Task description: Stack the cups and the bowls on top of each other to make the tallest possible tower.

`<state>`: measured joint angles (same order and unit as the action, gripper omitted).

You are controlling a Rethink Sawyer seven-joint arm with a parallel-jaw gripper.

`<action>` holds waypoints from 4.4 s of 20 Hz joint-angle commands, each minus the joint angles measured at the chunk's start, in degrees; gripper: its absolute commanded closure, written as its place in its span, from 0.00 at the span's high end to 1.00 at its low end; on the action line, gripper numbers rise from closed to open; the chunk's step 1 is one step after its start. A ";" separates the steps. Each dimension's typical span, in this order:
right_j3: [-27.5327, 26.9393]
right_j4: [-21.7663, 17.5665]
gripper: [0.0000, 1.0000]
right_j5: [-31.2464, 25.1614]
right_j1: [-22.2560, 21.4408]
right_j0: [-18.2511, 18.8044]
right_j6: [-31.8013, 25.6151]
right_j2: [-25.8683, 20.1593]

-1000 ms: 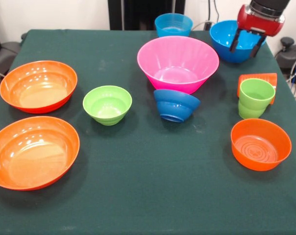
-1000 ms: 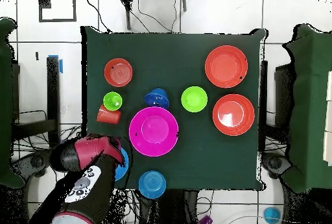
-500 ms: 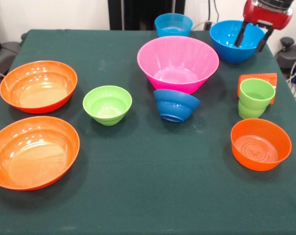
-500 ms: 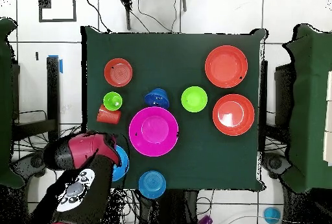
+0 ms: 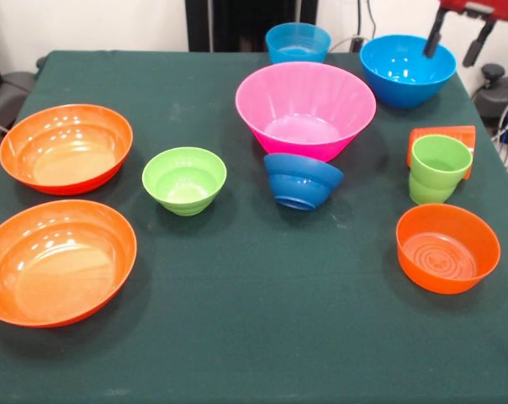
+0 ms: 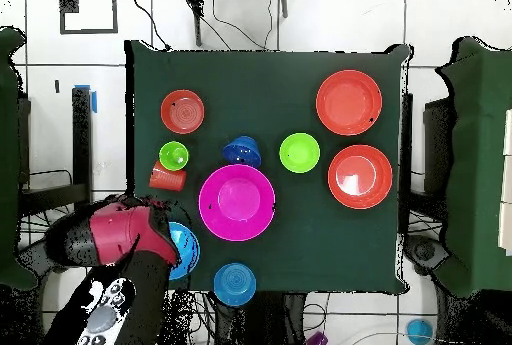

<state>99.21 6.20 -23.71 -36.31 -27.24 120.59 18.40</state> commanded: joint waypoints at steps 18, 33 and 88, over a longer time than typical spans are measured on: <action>8.60 -1.20 1.00 8.55 -0.54 -5.65 8.90 -0.71; 13.62 -2.03 1.00 4.86 -7.00 -6.34 5.53 -1.16; 12.10 -2.29 1.00 16.95 2.92 -0.29 4.83 -8.41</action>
<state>113.30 6.23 -9.92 -39.09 -28.84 120.59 17.23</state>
